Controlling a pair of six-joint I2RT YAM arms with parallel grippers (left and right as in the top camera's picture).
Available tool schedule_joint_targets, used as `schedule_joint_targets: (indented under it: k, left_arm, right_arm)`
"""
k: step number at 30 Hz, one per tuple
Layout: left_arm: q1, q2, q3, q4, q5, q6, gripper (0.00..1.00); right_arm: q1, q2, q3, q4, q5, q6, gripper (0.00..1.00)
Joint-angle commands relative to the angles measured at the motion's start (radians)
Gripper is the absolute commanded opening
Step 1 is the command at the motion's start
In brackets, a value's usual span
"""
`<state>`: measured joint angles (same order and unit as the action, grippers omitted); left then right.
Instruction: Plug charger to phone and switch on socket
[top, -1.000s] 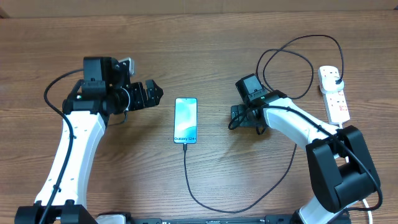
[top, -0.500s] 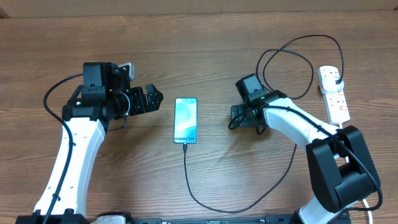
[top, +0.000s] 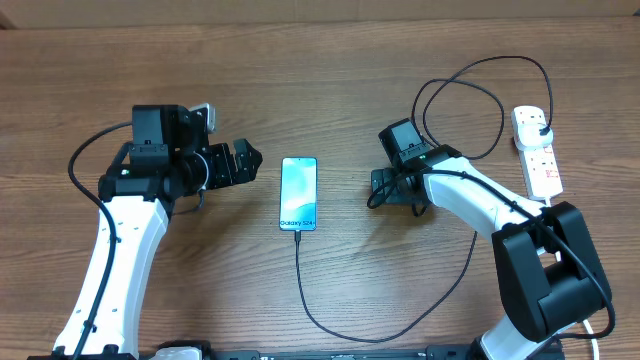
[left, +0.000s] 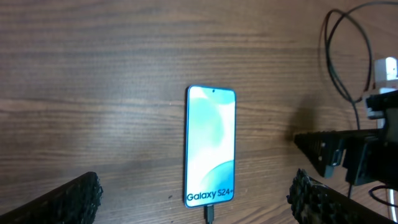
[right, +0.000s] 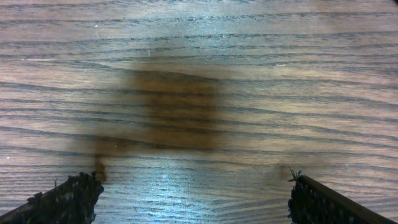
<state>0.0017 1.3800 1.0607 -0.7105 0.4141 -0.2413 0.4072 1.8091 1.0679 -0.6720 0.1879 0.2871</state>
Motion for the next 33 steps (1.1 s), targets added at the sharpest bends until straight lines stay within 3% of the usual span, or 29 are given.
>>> schedule_joint_targets:
  k: [1,7,11,18,23,33]
  left_arm:
    - [0.004,-0.023,-0.032,-0.002,-0.009,0.002,1.0]
    - [0.003,-0.043,-0.126,0.034,-0.03,0.002,1.0]
    - [0.0,-0.084,-0.257,0.234,-0.028,0.001,1.0]
    - [-0.053,-0.219,-0.531,0.717,-0.03,0.035,1.0]
    - [-0.062,-0.314,-0.694,0.951,-0.034,0.043,1.0]
    - [-0.061,-0.477,-0.946,1.196,-0.156,0.043,1.0]
  right_arm:
    - [-0.001,-0.014,0.018,0.005,0.01,-0.004,1.0]
    - [-0.001,-0.014,0.018,0.005,0.01,-0.004,1.0]
    - [-0.001,-0.014,0.018,0.005,0.01,-0.004,1.0]
    - [-0.001,-0.014,0.018,0.005,0.01,-0.004,1.0]
    - [-0.001,-0.014,0.018,0.005,0.01,-0.004,1.0]
    - [-0.001,-0.014,0.018,0.005,0.01,-0.004,1.0]
